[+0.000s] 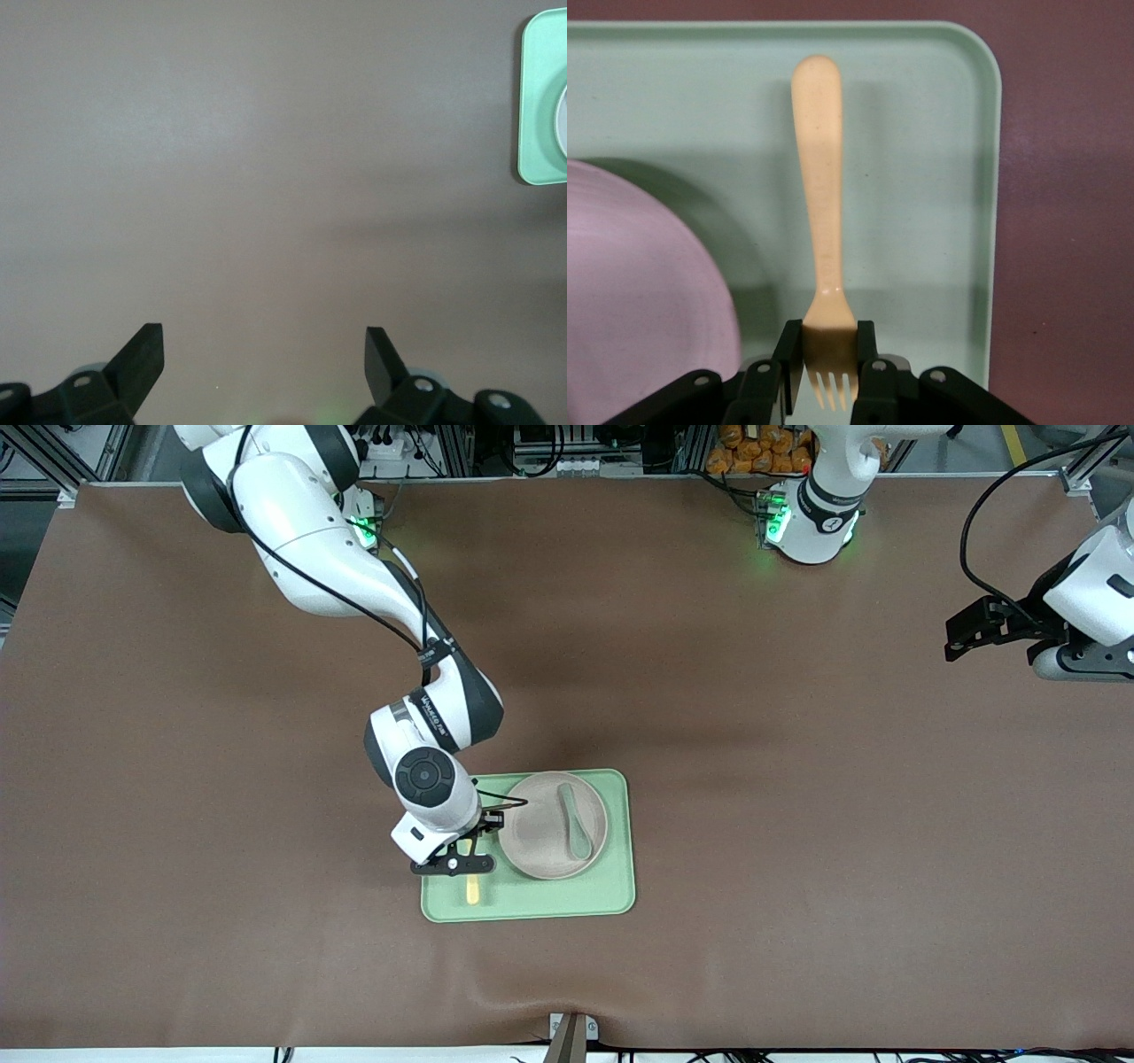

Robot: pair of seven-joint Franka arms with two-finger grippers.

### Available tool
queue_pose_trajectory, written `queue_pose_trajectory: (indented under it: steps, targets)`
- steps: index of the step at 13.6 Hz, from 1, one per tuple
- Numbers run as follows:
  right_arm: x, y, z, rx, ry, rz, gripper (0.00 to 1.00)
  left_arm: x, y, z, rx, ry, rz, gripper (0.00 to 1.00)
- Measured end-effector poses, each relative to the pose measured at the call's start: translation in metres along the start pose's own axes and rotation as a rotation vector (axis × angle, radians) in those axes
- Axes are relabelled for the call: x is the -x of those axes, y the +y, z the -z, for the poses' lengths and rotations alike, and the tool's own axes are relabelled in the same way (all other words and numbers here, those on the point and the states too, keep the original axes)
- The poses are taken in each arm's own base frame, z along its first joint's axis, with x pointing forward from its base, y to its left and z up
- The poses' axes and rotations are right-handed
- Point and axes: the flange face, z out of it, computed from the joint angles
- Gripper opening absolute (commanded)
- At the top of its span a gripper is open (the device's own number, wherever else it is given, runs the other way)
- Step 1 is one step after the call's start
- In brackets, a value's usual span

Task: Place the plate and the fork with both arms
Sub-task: 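Lift the fork and set it on the placemat beside the plate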

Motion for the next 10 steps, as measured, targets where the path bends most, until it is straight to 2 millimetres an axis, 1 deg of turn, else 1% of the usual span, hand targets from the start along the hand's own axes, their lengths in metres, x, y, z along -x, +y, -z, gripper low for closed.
queue_pose_trajectory:
  steps: [2, 4, 5, 6, 7, 9, 10]
  targets:
    - [0.004, 0.001, -0.009, 0.004, -0.01, 0.001, 0.0, 0.0, 0.0, 0.0, 0.0, 0.0, 0.0, 1.0]
    - [0.007, 0.002, -0.018, 0.003, -0.011, 0.003, 0.05, 0.0, 0.0, 0.0, 0.0, 0.0, 0.0, 1.0]
    - [0.009, 0.002, -0.022, 0.002, -0.008, 0.003, 0.16, 0.0, 0.0, 0.0, 0.0, 0.0, 0.0, 1.0]
    - [0.009, 0.003, -0.025, -0.001, -0.003, 0.003, 0.4, 0.0, 0.0, 0.0, 0.0, 0.0, 0.0, 1.0]
    - [0.01, 0.003, -0.028, -0.002, -0.001, 0.002, 0.73, 0.0, 0.0, 0.0, 0.0, 0.0, 0.0, 1.0]
    - [0.009, 0.006, -0.028, -0.001, -0.001, -0.003, 1.0, 0.0, 0.0, 0.0, 0.0, 0.0, -0.001, 1.0]
    - [0.008, 0.008, -0.026, -0.002, 0.002, -0.006, 1.0, 0.0, 0.001, 0.0, 0.0, 0.0, -0.001, 1.0]
